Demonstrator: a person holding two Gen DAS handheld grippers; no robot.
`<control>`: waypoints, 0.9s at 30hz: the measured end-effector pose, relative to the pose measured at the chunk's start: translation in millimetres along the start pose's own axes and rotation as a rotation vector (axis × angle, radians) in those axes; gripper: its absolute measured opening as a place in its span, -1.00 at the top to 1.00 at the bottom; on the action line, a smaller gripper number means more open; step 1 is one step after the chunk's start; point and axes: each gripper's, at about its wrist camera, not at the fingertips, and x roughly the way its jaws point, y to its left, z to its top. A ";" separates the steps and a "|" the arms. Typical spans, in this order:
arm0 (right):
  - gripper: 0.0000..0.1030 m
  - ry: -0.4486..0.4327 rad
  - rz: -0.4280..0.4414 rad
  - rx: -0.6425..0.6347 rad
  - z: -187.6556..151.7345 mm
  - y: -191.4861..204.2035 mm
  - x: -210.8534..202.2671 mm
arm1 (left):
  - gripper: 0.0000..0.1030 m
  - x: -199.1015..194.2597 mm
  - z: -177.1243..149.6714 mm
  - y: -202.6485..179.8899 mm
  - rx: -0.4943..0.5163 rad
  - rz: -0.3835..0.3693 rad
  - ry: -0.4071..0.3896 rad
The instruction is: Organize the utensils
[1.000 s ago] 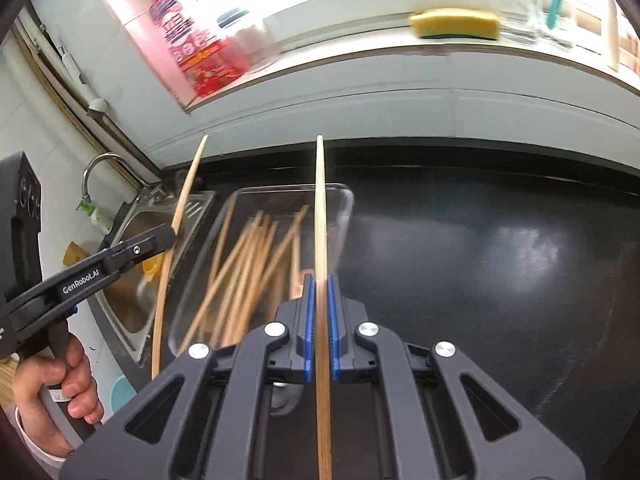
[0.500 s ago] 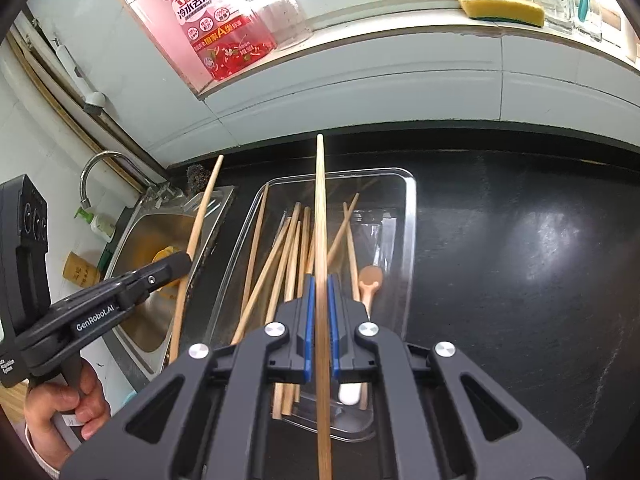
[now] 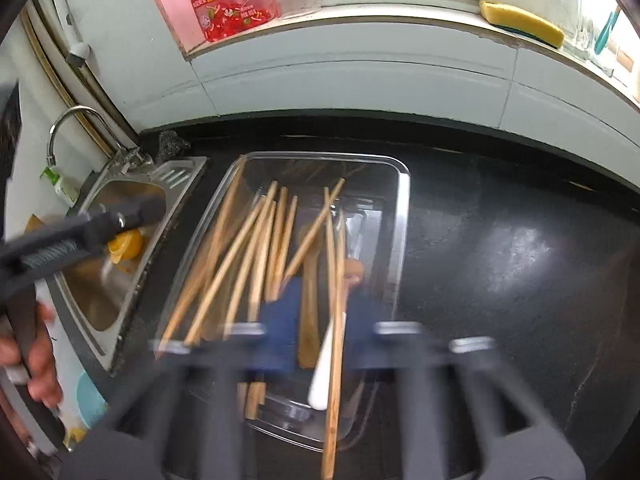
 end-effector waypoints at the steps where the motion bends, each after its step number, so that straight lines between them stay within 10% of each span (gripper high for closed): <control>1: -0.85 -0.045 -0.006 0.004 -3.3 -2.3 -4.9 | -0.88 -3.1 1.9 0.8 -0.007 0.013 -0.023; 27: -0.87 -0.114 -0.143 0.009 -33.8 -72.1 -46.7 | -0.88 3.1 9.1 -73.5 0.068 -0.005 -0.012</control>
